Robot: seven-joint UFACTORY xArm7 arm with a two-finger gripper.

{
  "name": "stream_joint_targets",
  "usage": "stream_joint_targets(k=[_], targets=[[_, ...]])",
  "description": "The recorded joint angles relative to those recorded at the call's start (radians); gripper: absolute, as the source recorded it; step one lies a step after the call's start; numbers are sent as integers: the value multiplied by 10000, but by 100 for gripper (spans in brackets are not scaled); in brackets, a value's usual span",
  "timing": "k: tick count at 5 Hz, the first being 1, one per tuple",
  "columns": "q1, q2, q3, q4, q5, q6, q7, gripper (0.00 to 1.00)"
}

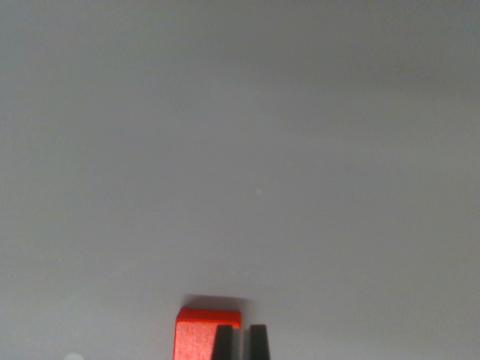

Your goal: Reach red block

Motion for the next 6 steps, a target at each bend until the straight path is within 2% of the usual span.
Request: stream_joint_targets(k=[1, 2, 3, 4, 5, 6], targets=[[22, 57, 29, -433, 36, -479, 3, 0], [22, 57, 29, -433, 36, -479, 3, 0], [43, 113, 57, -862, 72, -952, 5, 0], [43, 113, 57, -862, 72, -952, 5, 0], [64, 169, 85, -1285, 107, -1420, 8, 0], [64, 169, 85, -1285, 107, -1420, 8, 0]])
